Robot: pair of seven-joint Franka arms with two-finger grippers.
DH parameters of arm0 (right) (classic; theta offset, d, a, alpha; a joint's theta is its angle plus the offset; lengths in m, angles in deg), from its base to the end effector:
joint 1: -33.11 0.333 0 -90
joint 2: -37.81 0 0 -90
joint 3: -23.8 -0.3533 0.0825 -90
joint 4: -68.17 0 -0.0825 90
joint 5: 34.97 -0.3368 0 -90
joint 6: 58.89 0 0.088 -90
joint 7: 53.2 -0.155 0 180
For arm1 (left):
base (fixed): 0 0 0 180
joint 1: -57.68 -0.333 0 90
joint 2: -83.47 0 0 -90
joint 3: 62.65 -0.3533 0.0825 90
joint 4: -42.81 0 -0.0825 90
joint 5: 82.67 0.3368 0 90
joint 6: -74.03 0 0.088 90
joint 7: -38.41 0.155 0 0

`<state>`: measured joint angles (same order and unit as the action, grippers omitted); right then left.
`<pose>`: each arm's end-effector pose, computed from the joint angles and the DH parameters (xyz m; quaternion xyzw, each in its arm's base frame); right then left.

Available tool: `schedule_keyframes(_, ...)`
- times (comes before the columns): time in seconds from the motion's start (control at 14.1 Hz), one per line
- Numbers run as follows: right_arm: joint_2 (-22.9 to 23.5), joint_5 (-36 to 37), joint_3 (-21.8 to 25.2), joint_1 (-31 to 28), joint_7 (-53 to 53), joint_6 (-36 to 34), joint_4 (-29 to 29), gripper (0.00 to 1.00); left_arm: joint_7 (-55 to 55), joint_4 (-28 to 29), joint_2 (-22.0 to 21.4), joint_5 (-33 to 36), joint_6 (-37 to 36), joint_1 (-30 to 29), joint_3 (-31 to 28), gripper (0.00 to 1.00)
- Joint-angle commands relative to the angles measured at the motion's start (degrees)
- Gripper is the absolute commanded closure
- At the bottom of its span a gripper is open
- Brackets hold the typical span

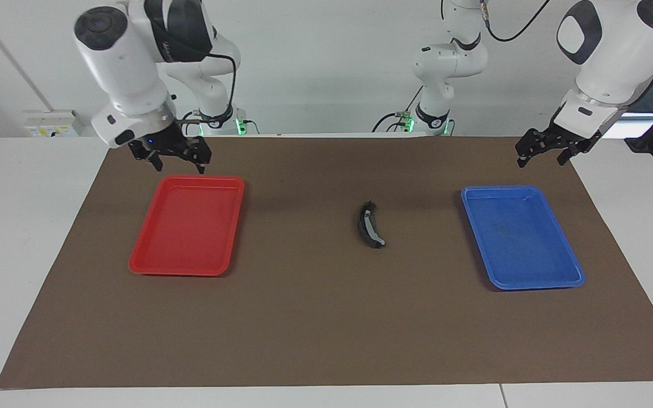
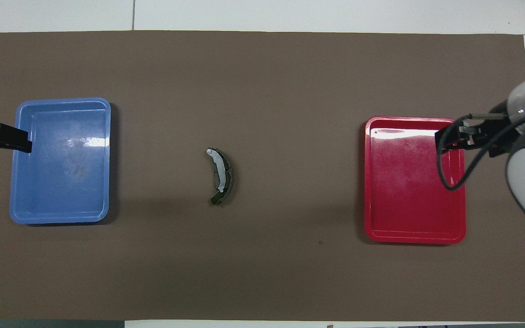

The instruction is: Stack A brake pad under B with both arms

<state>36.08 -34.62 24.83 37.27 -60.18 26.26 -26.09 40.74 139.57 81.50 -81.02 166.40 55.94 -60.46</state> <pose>0.4786 0.0250 0.5912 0.9974 -0.0336 -0.0639 0.0084 0.4942 0.0002 0.5845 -0.9993 0.0251 0.0214 0.0147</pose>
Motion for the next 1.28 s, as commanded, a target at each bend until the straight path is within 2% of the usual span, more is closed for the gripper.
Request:
schedule_keyframes(0.0,-4.1,-0.1,0.7,-2.5,4.5,-3.8,-1.5,0.00,0.1,-0.2,-0.6,0.4,-1.1,-0.6,0.4,0.00)
schedule_keyframes(0.28,-4.6,-0.1,2.7,-4.8,7.8,-3.4,-2.6,0.00,0.1,-0.2,-0.6,0.4,-1.1,-0.6,0.4,0.00)
schedule_keyframes(0.5,-5.0,-0.1,4.2,-6.2,14.0,-2.5,-3.2,0.00,0.1,-0.2,-0.6,0.4,-1.1,-0.6,0.4,0.00)
schedule_keyframes(1.21,-4.7,2.0,3.8,-5.7,9.7,2.1,-3.1,0.00,0.1,-0.2,-0.6,0.4,-1.1,-0.6,0.4,0.00)
